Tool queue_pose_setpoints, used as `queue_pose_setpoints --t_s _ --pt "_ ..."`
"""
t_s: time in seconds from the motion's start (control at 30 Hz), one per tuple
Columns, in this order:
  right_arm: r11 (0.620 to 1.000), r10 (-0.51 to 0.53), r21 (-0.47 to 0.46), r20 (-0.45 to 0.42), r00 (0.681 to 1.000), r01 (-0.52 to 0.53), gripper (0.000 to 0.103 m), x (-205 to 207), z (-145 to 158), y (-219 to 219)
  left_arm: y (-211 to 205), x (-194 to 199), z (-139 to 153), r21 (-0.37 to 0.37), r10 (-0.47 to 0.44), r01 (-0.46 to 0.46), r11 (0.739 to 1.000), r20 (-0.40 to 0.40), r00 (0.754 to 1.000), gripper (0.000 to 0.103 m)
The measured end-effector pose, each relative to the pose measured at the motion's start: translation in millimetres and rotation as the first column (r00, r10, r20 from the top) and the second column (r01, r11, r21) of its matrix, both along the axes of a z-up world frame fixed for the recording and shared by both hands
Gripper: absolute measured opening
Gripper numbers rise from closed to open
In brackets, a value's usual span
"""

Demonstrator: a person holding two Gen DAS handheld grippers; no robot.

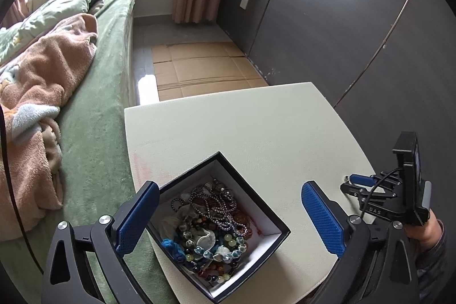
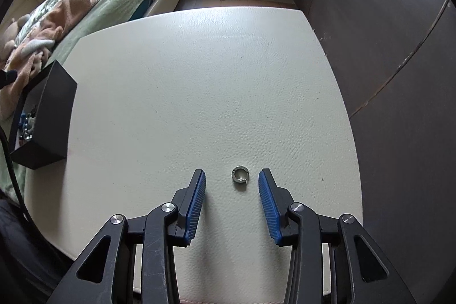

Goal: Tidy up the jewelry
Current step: 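Move the right gripper to the small silver ring and close on it, then carry the silver ring with the right gripper into the black box and release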

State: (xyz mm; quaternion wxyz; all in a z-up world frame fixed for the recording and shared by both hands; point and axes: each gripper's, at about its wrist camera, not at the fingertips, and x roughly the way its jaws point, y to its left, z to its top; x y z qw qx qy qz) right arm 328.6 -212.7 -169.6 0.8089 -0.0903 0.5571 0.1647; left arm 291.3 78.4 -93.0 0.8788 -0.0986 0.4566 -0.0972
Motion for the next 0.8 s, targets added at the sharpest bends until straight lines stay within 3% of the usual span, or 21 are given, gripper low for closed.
queue_pose_setpoints --t_s 0.37,0.57,0.63,0.8 --pt "1.0 -0.006 -0.012 0.0 1.0 0.006 0.012 -3 -2 4 2 -6 8 0.0 0.003 -0.003 1.0 0.008 1.0 0.101" --pt "0.999 -0.034 -0.017 0.005 0.999 0.034 0.011 3 -2 14 10 -13 14 0.003 0.033 -0.033 0.999 0.021 0.999 0.101" --pt "0.999 -0.036 -0.004 0.011 0.999 0.036 0.001 3 2 16 13 -15 17 -0.008 0.036 -0.036 0.999 0.03 0.999 0.101" --pt "0.999 -0.037 0.032 0.056 0.998 0.035 0.001 -5 22 21 19 -23 26 -0.014 0.048 -0.047 0.999 0.057 0.997 0.101"
